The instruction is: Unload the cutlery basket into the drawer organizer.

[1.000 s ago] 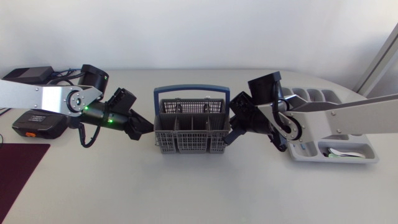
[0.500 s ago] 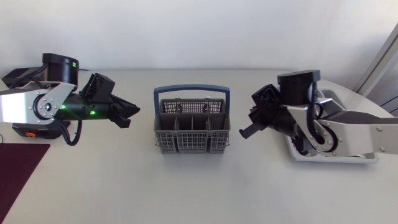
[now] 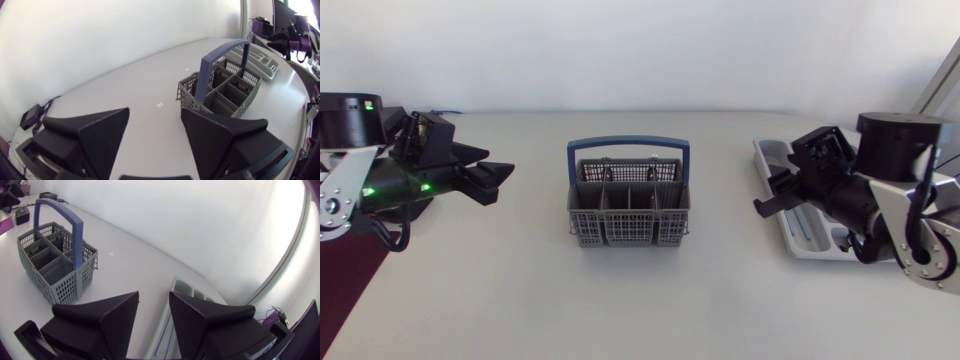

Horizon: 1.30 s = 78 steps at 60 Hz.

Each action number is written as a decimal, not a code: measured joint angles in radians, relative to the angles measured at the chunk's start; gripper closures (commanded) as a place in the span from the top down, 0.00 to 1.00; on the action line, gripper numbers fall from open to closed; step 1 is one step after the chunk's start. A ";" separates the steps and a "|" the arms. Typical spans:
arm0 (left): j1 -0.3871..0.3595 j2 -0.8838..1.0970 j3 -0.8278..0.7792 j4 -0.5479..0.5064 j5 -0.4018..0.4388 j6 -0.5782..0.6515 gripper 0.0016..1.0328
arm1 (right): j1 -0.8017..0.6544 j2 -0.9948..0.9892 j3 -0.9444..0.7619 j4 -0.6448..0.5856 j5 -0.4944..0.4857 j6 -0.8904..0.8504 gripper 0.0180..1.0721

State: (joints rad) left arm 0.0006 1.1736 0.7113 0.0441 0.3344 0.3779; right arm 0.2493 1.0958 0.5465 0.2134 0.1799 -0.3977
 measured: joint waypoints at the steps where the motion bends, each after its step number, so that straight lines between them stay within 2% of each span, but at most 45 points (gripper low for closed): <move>1: 0.003 -0.010 -0.004 0.000 0.000 -0.003 0.96 | -0.006 -0.011 -0.005 0.000 -0.003 0.000 0.62; 5: 0.025 -0.048 -0.023 0.015 0.000 -0.019 0.96 | -0.029 -0.053 -0.019 0.000 -0.019 0.000 0.71; 13: 0.087 -0.135 -0.061 0.050 -0.004 -0.045 0.96 | -0.069 -0.143 -0.053 -0.008 -0.044 -0.001 0.96; 22: 0.123 -0.232 -0.090 0.061 -0.020 -0.065 0.96 | -0.144 -0.251 -0.076 -0.051 -0.100 -0.004 0.96; 29: 0.129 -0.304 -0.142 0.113 -0.023 -0.072 0.96 | -0.181 -0.323 -0.091 -0.071 -0.125 -0.004 0.96; 43: 0.131 -0.435 -0.235 0.111 -0.021 -0.099 0.96 | -0.224 -0.492 -0.169 -0.136 -0.154 -0.004 0.96; 59: 0.142 -0.555 -0.314 0.120 -0.027 -0.180 0.96 | -0.237 -0.660 -0.245 -0.181 -0.177 0.027 0.96; 78: 0.162 -0.666 -0.438 0.200 -0.053 -0.252 0.96 | -0.238 -0.827 -0.353 -0.188 -0.177 0.150 0.96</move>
State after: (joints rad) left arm 0.1627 0.5076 0.2729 0.2443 0.2813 0.1261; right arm 0.0109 0.2684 0.1932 0.0250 0.0032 -0.2481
